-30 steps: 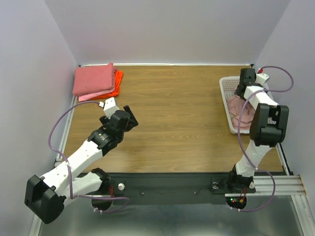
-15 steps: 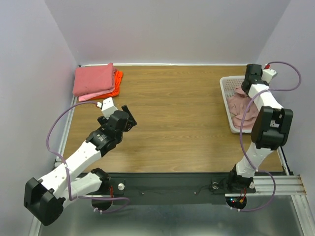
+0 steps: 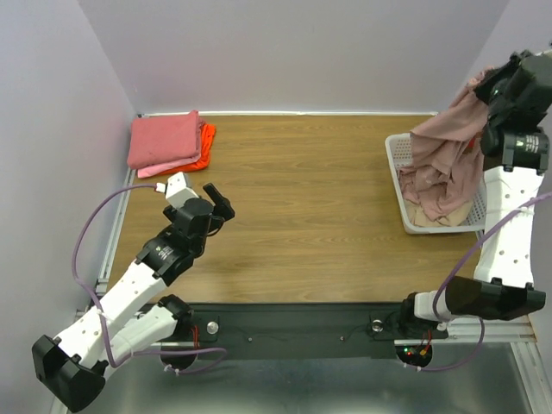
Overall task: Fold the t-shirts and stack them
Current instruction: Grab the tshirt from the pile, then move the tshirt to the center of the board
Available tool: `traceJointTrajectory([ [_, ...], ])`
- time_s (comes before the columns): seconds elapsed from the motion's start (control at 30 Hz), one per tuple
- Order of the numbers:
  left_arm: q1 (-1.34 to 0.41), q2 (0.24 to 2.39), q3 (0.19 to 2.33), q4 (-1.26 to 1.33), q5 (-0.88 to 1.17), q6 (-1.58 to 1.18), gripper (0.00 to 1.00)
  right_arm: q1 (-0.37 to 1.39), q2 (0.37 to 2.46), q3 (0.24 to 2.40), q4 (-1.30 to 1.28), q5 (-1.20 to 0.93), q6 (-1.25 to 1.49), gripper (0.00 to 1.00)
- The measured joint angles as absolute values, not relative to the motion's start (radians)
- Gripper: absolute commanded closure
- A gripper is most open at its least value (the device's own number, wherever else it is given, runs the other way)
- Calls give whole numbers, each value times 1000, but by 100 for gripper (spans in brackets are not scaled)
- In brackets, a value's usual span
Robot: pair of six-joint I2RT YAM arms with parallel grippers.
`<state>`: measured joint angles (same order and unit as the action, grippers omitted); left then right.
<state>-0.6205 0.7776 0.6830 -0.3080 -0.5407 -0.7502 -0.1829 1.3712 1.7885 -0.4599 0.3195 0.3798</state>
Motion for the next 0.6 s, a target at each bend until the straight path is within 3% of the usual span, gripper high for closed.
traceJointTrajectory([
  [0.2, -620, 734, 683, -309, -535, -764, 2, -150, 1486, 2070, -468, -38, 420, 100],
  [0.43, -620, 675, 683, -312, -535, -781, 1, 59, 1805, 2497, -482, -279, 509, 100],
  [0.6, -620, 641, 683, -315, -536, -795, 1, 264, 1869, 2494, -354, -364, 577, 100],
])
